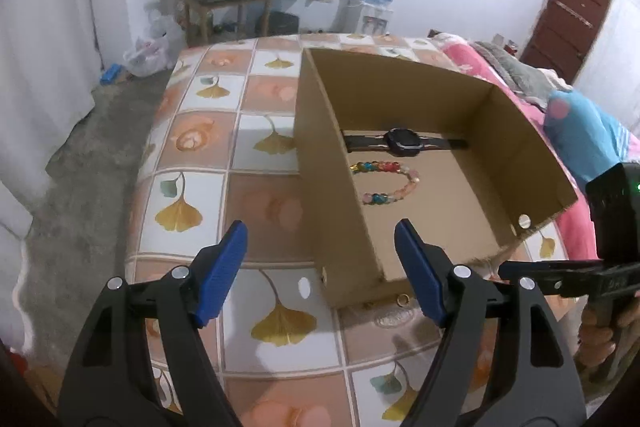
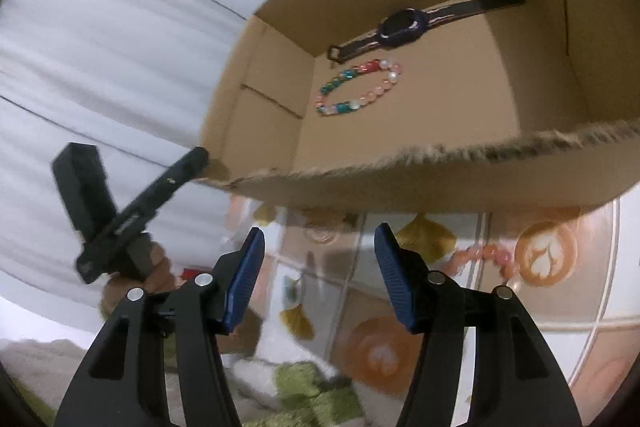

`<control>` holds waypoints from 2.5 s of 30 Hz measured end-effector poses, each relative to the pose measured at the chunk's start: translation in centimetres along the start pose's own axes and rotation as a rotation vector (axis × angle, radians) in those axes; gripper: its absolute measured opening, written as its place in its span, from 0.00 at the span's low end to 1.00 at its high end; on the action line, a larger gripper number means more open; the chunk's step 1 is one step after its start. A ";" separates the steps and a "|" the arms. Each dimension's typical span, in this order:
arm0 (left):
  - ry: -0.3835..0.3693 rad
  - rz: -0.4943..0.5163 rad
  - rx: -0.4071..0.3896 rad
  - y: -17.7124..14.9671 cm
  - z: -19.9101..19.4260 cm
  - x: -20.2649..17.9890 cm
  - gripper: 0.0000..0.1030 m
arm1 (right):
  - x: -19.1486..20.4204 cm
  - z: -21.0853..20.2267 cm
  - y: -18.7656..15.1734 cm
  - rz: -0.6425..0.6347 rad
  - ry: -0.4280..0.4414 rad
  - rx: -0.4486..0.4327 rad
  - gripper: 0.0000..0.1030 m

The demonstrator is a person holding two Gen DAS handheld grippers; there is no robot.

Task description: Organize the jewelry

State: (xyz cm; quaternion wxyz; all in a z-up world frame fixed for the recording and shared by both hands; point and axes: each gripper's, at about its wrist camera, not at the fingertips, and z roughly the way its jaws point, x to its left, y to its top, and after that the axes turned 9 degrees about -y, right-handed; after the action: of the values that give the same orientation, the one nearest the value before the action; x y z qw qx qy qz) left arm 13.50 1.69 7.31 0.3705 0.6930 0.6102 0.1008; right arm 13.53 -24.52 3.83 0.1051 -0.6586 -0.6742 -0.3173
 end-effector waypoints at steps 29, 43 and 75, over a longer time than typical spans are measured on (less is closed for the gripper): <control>0.035 0.007 -0.040 2.1 2.0 1.4 0.70 | -1.1 2.8 0.6 0.122 0.149 0.045 0.55; 0.008 0.038 -0.121 -2.0 -3.5 0.5 0.82 | -0.1 -2.3 -2.8 -0.056 -0.020 -0.105 0.58; 0.077 0.185 0.211 -10.5 4.5 -4.3 0.92 | -3.8 -4.5 -8.4 -0.151 -0.322 -0.140 0.64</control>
State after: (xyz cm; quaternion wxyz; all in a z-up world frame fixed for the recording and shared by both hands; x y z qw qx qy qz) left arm 7.07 -4.28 -1.22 0.2612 0.7771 0.5645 0.0964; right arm 4.67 -29.64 2.79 -0.0741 -0.6542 -0.7060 -0.2609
